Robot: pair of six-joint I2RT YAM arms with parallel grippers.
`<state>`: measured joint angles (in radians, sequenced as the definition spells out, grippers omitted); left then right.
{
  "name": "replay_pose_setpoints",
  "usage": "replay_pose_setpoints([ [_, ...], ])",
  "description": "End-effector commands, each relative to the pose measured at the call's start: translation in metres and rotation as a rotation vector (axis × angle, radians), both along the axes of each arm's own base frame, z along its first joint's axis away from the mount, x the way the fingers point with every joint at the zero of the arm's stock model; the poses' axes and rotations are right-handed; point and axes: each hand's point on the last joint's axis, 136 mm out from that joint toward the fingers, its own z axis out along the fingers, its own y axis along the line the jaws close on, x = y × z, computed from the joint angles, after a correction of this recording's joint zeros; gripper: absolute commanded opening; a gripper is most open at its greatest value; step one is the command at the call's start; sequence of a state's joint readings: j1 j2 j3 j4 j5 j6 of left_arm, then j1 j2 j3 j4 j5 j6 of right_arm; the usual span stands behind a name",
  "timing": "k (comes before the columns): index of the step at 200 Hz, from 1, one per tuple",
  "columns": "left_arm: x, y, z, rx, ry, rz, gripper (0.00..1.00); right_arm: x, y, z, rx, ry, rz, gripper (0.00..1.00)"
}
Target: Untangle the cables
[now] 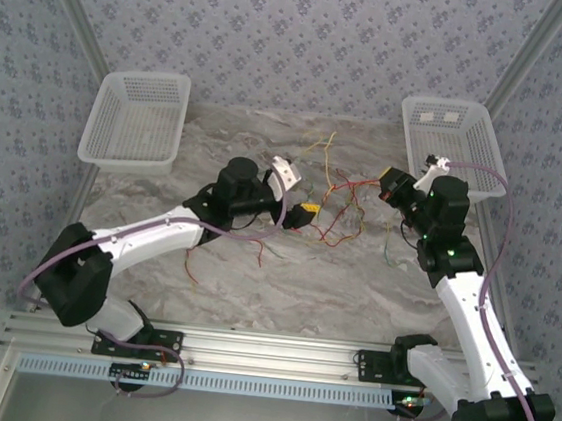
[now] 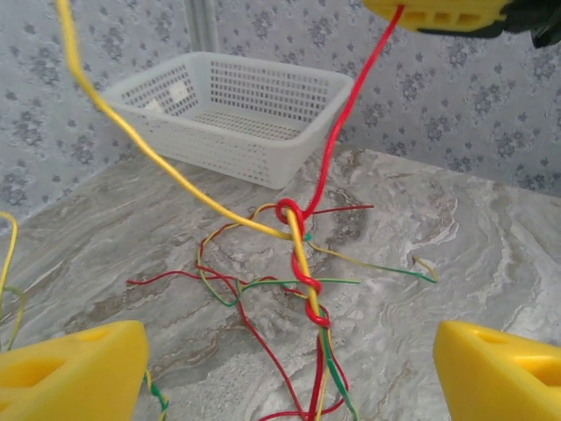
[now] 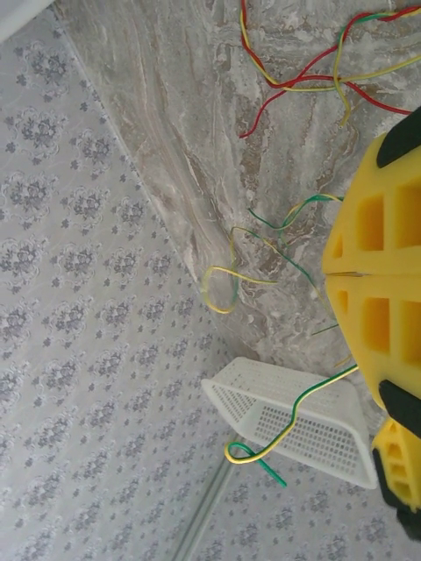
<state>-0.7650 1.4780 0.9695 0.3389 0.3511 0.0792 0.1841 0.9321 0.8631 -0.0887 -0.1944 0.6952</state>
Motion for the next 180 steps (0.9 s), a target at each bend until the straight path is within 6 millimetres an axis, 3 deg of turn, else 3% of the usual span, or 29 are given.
replay_pose_setpoints([
  [1, 0.008, -0.004, -0.011, 0.035, 0.006, 0.016, 0.86, -0.004, -0.007, 0.024, 0.038, -0.039, -0.049, 0.0],
  [26, 0.009, 0.001, -0.016, 0.024, 0.002, 0.029, 0.91, -0.006, -0.015, 0.024, 0.033, -0.025, -0.08, 0.0],
  [37, 0.009, 0.003, -0.015, 0.014, 0.013, 0.024, 0.89, -0.007, -0.016, 0.026, 0.037, -0.029, -0.08, 0.0],
  [84, 0.003, 0.031, 0.008, -0.119, 0.014, -0.055, 0.87, -0.007, -0.024, 0.029, 0.079, -0.018, -0.098, 0.0],
  [130, -0.003, 0.073, 0.038, -0.201, -0.112, 0.027, 0.88, -0.006, -0.034, 0.027, 0.115, 0.005, -0.134, 0.0],
  [159, -0.008, 0.087, 0.029, -0.198, -0.187, 0.086, 0.89, -0.003, -0.035, 0.026, 0.152, 0.017, -0.146, 0.0],
  [180, -0.012, 0.076, 0.017, -0.178, -0.182, 0.062, 0.95, -0.002, -0.034, 0.028, 0.183, 0.02, -0.146, 0.0],
])
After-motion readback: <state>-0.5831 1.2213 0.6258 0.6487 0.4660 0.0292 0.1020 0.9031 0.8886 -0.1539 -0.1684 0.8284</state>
